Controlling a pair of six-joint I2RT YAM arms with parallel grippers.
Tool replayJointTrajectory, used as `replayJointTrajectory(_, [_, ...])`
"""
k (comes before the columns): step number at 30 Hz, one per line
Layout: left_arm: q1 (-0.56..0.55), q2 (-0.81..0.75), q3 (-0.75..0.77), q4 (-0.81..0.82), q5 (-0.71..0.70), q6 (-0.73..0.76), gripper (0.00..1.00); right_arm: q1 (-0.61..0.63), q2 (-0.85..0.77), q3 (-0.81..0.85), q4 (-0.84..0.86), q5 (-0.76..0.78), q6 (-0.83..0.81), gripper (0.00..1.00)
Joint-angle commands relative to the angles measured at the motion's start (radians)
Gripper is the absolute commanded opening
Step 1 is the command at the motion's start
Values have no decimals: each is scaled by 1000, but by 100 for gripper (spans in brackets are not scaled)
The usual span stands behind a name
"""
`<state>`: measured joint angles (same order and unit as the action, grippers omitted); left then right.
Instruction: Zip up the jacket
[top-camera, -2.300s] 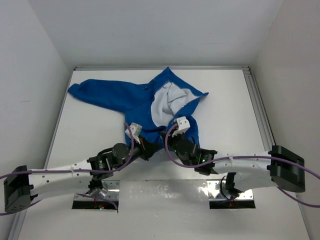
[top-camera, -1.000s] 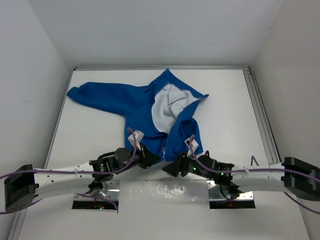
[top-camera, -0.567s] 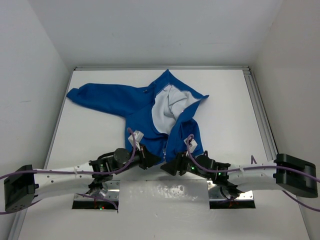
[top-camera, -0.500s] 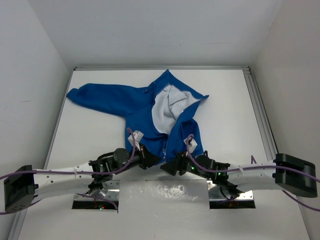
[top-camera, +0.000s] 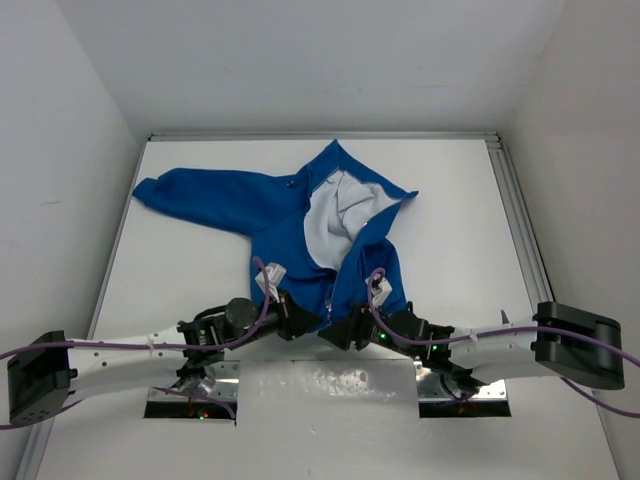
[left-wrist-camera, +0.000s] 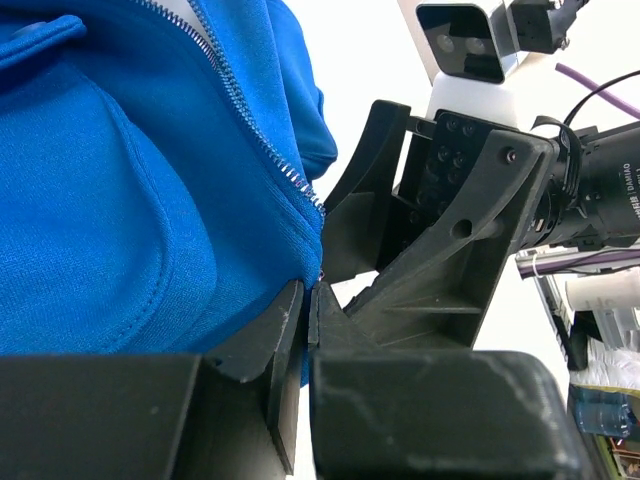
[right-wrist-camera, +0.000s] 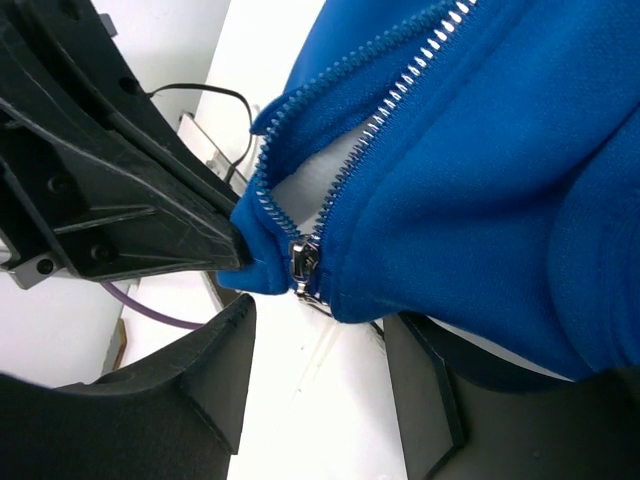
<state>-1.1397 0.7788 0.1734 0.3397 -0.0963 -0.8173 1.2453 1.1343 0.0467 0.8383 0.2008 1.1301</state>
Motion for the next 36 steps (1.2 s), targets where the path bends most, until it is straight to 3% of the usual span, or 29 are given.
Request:
replayJointTrajectory(1, [-12, -22, -2, 65, 30, -14, 0, 2, 1, -2, 110, 3, -9, 53])
replayJointTrajectory(11, [-14, -35, -12, 56, 23, -17, 0, 0, -8, -19, 162, -21, 2, 47])
replayJointTrajectory(21, [-12, -49, -12, 47, 3, -13, 0, 3, -67, -4, 7, -47, 51, 46])
replayJointTrajectory(27, [-14, -33, -14, 55, 7, -10, 0, 3, -91, -10, -22, -38, 53, 28])
replayJointTrajectory(36, [-14, -33, -18, 44, 3, -8, 0, 3, -94, 18, -51, -64, 45, 13])
